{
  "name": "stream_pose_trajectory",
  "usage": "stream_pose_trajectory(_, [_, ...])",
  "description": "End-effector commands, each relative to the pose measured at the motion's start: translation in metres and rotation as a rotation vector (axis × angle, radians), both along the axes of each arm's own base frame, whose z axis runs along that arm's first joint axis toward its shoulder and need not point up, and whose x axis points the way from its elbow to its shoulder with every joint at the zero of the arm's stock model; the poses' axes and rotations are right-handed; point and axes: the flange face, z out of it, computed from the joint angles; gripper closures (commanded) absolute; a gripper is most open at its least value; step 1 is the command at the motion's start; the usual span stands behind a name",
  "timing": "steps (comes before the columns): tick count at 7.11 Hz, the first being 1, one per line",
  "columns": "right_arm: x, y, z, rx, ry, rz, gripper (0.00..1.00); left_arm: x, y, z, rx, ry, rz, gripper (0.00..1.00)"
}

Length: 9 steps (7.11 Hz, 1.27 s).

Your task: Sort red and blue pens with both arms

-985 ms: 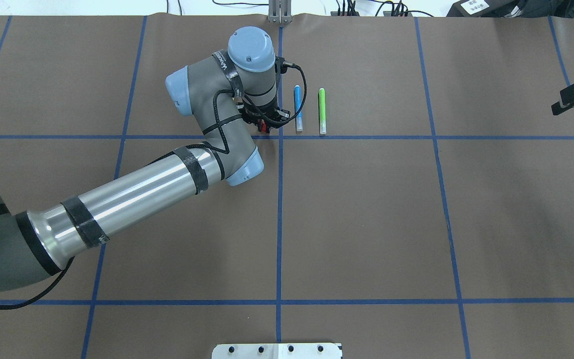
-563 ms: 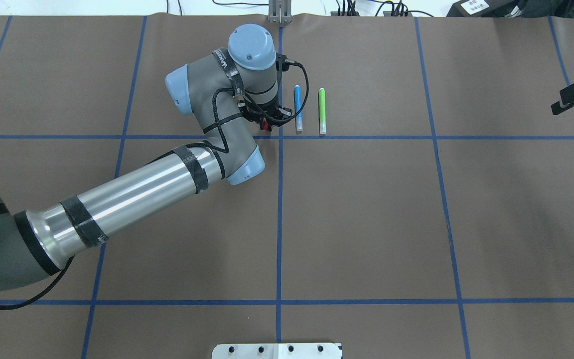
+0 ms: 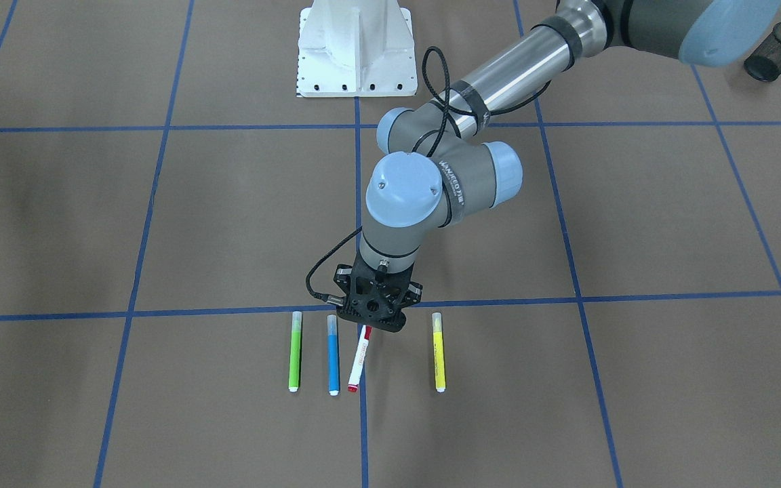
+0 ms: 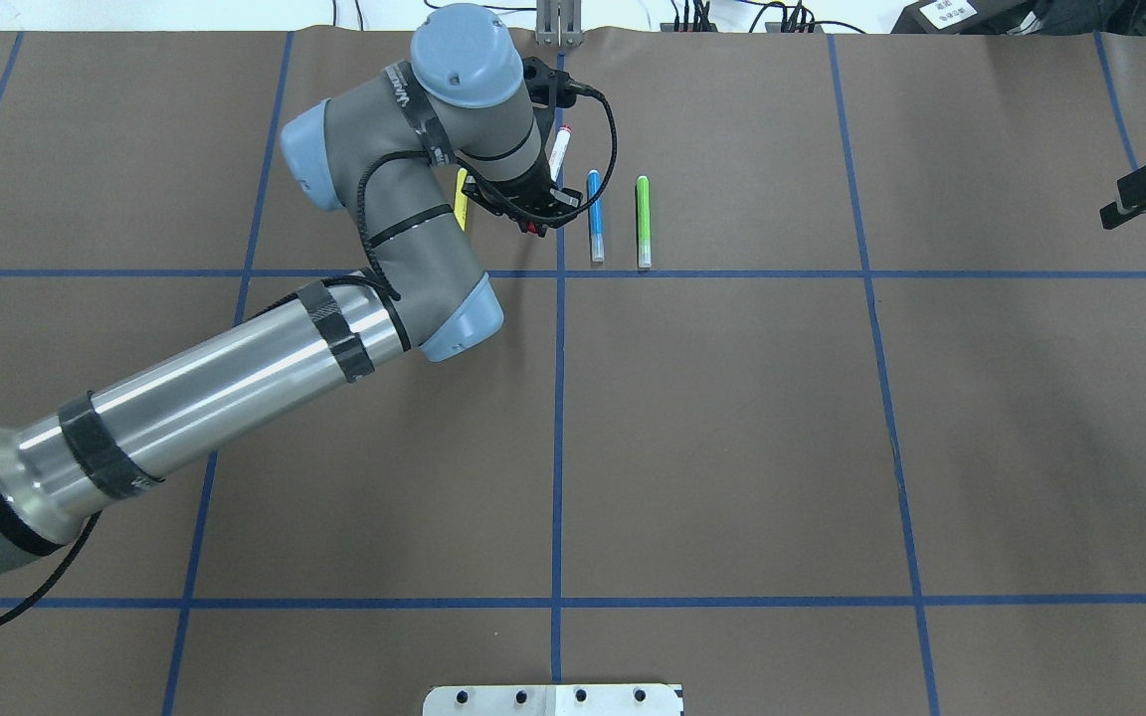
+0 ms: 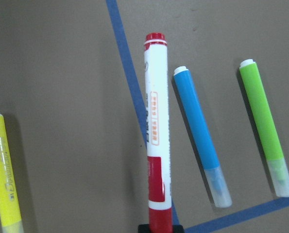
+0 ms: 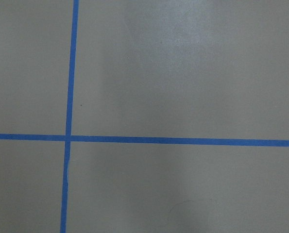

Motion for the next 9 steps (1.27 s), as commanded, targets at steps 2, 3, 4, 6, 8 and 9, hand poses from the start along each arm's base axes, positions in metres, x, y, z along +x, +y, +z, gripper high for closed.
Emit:
stream_pose_trajectory(2, [0.000,0.000,0.001,-0.002,0.000,0.000,0.00,-0.135,0.028,0.003,0.108,-0.080,0.053,1.00])
stream_pose_trajectory(3, [0.000,0.000,0.001,-0.001,0.001,0.000,0.00,-0.187,0.048,0.011,0.138,-0.106,0.055,1.00])
stream_pose_trajectory(4, [0.000,0.000,0.001,-0.001,0.001,0.000,0.00,-0.237,0.075,0.021,0.202,-0.100,0.057,1.00])
stream_pose_trajectory(6, [0.000,0.001,0.002,-0.004,0.002,0.000,0.00,-0.313,0.101,0.046,0.215,-0.105,0.043,1.00])
stream_pose_trajectory(8, [0.000,0.001,0.005,-0.009,0.002,0.000,0.00,-0.415,0.091,0.075,0.146,-0.143,0.008,1.00])
stream_pose_trajectory(9, [0.000,0.000,0.004,-0.007,0.002,0.000,0.00,-0.464,0.082,0.112,0.151,-0.165,0.052,1.00])
